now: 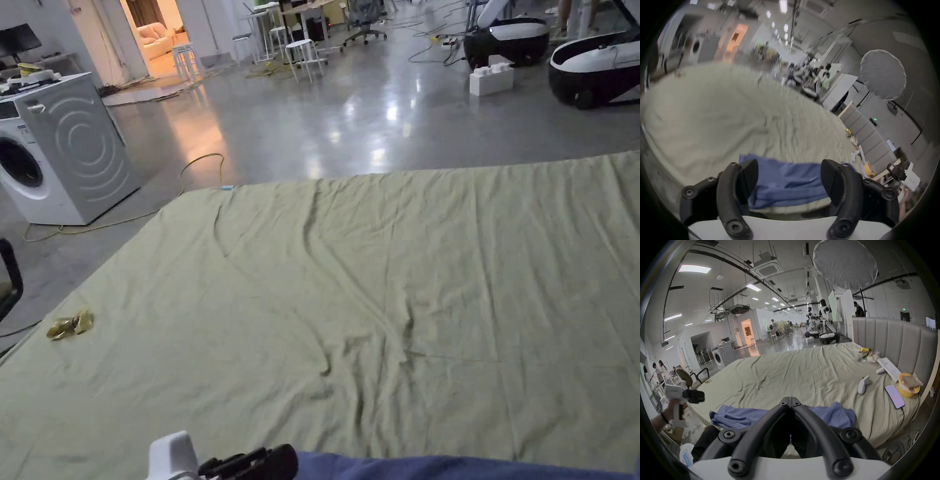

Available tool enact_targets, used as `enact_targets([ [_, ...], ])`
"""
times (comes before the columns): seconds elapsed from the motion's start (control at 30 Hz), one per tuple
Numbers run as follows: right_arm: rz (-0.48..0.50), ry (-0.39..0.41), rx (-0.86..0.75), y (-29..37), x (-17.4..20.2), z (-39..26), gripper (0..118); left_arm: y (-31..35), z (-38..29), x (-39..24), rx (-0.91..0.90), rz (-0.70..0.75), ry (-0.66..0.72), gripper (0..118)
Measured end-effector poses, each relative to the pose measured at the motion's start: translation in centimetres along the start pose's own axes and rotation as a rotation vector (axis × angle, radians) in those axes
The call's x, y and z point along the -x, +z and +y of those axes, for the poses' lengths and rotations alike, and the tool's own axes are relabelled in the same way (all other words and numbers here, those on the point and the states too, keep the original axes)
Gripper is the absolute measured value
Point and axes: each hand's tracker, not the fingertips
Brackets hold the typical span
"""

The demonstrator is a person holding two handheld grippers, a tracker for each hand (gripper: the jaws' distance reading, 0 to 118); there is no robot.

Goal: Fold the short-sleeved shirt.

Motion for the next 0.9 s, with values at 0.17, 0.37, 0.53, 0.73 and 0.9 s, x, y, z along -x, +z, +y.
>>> enact_targets([
  [0.17,-0.010,-0.040,0.034,-0.2,-0.1,-0.3,0,-6.6,-1.0,6.3,0.133,0.098,0.151,83],
  [0.37,-0.015,-0.084,0.063,-0.6,0.0,-0.2,0,-8.2,0.7,9.8,0.177,-0.118,0.363,83],
  [0.53,-0.014,-0.126,0.062,-0.7,0.1,0.1,0,-9.7,1.0,10.1,0.182,-0.114,0.481,7],
  [0.73,-0.031,-0.122,0.063,-0.2,0.0,0.6,0,-7.8,1.8,9.5,0.076,-0.105,0.518,7],
  [0.9,-0.034,-0.149,0.057,0.2,-0.7,0.6,0,-2.7,4.8,9.4,-0.020,-0.038,0.460,7],
])
